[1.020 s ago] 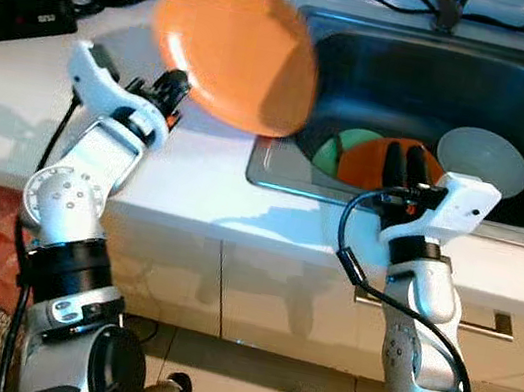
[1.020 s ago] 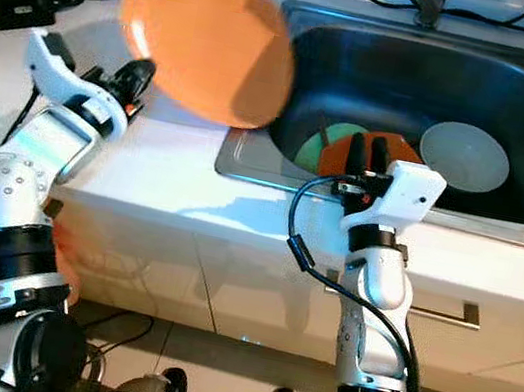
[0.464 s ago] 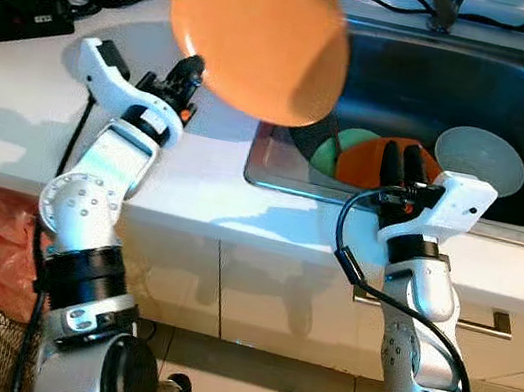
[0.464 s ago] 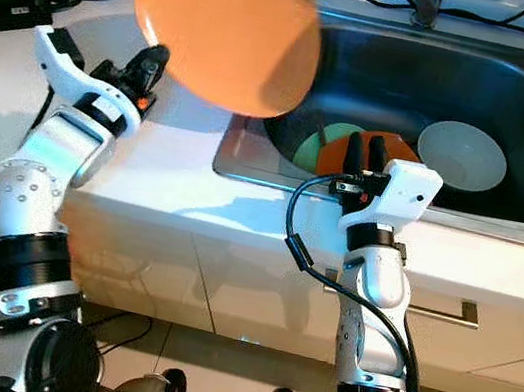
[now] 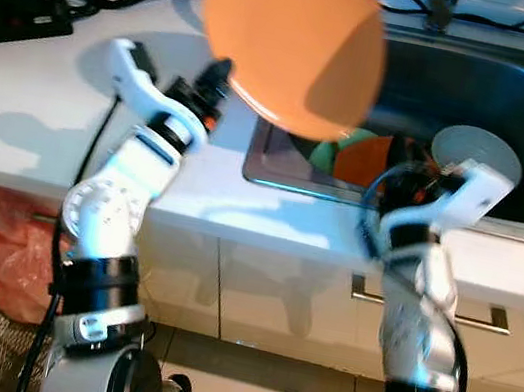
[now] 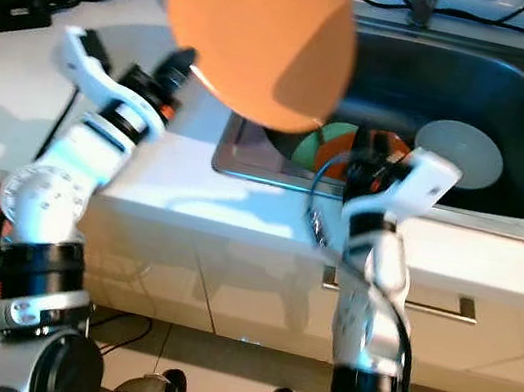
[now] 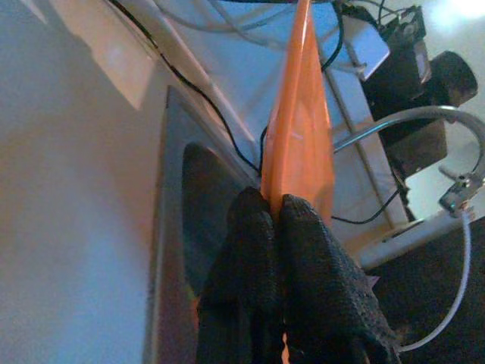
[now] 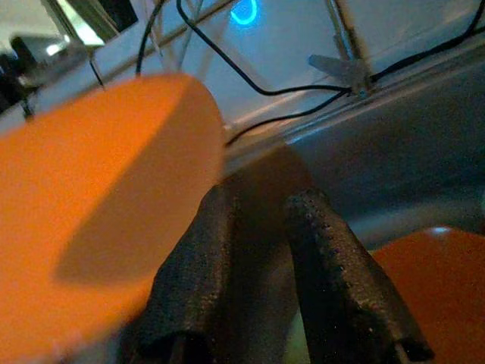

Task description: Kitchen organization

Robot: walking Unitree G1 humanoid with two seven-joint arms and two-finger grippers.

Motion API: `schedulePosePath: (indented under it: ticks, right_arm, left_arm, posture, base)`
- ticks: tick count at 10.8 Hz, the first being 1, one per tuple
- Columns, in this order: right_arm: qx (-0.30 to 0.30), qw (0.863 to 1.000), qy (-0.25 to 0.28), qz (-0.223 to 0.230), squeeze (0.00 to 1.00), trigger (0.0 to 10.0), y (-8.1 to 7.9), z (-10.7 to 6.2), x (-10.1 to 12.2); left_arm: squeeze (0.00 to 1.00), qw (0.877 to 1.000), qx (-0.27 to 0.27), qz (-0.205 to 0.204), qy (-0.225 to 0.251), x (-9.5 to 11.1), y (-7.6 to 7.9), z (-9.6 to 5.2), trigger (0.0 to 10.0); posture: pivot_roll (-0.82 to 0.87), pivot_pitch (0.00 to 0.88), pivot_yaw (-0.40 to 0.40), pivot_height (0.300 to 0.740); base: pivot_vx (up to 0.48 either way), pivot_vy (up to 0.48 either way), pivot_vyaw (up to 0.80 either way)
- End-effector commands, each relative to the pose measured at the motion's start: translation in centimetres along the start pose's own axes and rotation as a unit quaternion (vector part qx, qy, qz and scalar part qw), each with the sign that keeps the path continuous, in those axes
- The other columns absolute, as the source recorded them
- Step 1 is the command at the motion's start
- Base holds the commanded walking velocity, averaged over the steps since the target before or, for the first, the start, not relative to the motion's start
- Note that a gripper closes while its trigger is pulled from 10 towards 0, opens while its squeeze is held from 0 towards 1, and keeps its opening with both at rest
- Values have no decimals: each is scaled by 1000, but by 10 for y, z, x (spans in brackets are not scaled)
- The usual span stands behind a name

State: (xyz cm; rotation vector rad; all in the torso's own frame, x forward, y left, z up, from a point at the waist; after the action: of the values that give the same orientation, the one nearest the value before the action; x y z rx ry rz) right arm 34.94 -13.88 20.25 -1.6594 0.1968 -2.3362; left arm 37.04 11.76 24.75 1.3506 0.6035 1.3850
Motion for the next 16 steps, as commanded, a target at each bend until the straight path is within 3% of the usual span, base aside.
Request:
schedulePosePath:
  ticks: [1,2,3,6,10,16]
  right_arm:
    - [-15,999,-4,48,0,10000,3,1,1]
    - [-20,991,-3,131,0,10000,4,5,4]
    - [-17,985,-6,172,0,10000,5,6,4]
    - [9,974,-11,226,0,10000,-1,5,4]
    - [31,979,16,201,0,10000,5,19,34]
    - [87,965,11,247,0,10000,-5,21,34]
  left_arm:
    - [0,999,-31,13,8,3,11,0,10000]
    - [0,999,-33,15,7,2,11,0,10000]
    - [0,999,-35,15,6,1,11,1,10000]
    - [0,999,-45,10,5,-1,14,1,10000]
    - [0,998,-68,5,-8,-6,23,2,10000]
    - [0,994,-104,-2,-43,-18,32,-2,10000]
  posture:
    - [134,168,50,740]
    - [136,169,49,740]
    - [135,169,50,740]
    - [136,169,52,740]
    - [127,171,49,740]
    - [139,172,48,740]
  base:
    - [0,0,0]
    - [0,0,0]
    - [0,0,0]
    - [0,0,0]
    - [0,0,0]
    - [0,0,0]
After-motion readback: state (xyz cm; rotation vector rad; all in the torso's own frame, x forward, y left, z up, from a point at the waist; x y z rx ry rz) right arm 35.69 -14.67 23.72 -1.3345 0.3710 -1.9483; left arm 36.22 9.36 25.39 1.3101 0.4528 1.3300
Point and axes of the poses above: a point about 5 cm out from each wrist's last joint towards the gripper, its own z axis pointing out of the wrist towards the gripper, its own x axis along the axis of the wrist's last joint, y = z × x, the point moved 3 cm from there along z, pointing out of the wrist towards the gripper, and after that the axes turned 12 degrees about -z, right-handed, at the moved point
